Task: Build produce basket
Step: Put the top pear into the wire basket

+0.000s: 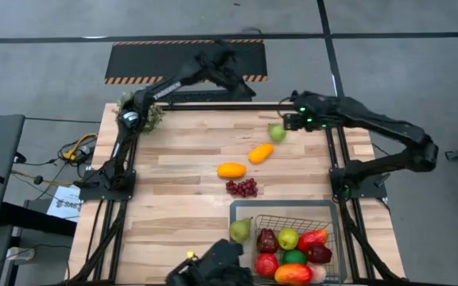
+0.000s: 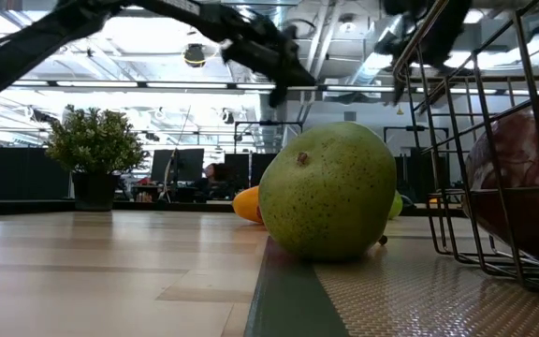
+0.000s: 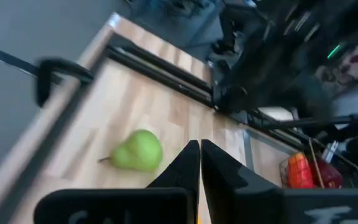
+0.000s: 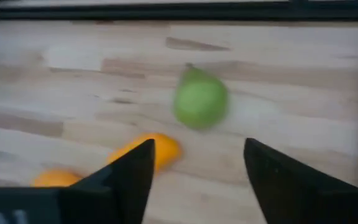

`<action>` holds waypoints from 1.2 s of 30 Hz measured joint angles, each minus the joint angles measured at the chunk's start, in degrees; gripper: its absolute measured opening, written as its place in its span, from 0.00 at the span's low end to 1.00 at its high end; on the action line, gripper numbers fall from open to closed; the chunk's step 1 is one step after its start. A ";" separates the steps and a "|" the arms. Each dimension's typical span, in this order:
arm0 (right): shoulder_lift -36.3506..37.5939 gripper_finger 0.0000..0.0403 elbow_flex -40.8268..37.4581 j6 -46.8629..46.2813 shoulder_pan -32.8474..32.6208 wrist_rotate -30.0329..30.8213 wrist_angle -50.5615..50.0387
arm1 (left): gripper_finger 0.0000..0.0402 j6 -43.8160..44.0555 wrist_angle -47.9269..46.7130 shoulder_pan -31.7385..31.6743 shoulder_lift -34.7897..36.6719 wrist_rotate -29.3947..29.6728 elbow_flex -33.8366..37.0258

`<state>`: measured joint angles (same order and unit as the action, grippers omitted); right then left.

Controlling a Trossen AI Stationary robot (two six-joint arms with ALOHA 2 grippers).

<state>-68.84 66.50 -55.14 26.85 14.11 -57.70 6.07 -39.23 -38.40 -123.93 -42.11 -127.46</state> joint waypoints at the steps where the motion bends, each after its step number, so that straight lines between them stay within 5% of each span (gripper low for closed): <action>1: -1.13 0.61 -1.19 -0.04 -0.06 -0.04 3.46 | 0.00 -0.42 -1.26 -0.61 1.44 0.28 -0.07; 7: -7.03 0.25 -6.11 -5.13 2.41 2.40 17.75 | 0.00 -6.00 -9.56 -1.59 9.28 7.14 -0.15; 11: -10.07 0.03 -6.19 -1.53 7.10 1.99 16.70 | 0.00 -9.82 -12.63 -1.63 13.64 11.93 -0.15; 19: -17.55 0.02 -4.43 4.50 13.06 -10.78 13.53 | 0.00 -12.51 -17.96 -2.36 16.47 17.09 -0.13; 30: -30.15 0.01 8.60 11.05 12.52 -11.39 -0.52 | 0.00 -13.15 -20.75 -2.90 16.36 17.31 -0.09; 36: -34.24 0.01 17.20 16.45 8.37 -18.16 -2.10 | 0.00 -14.67 -23.60 -2.98 16.36 17.33 -0.09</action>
<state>-103.08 83.70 -38.69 35.22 -4.05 -59.80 -8.60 -62.82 -41.38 -107.57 -24.78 -127.55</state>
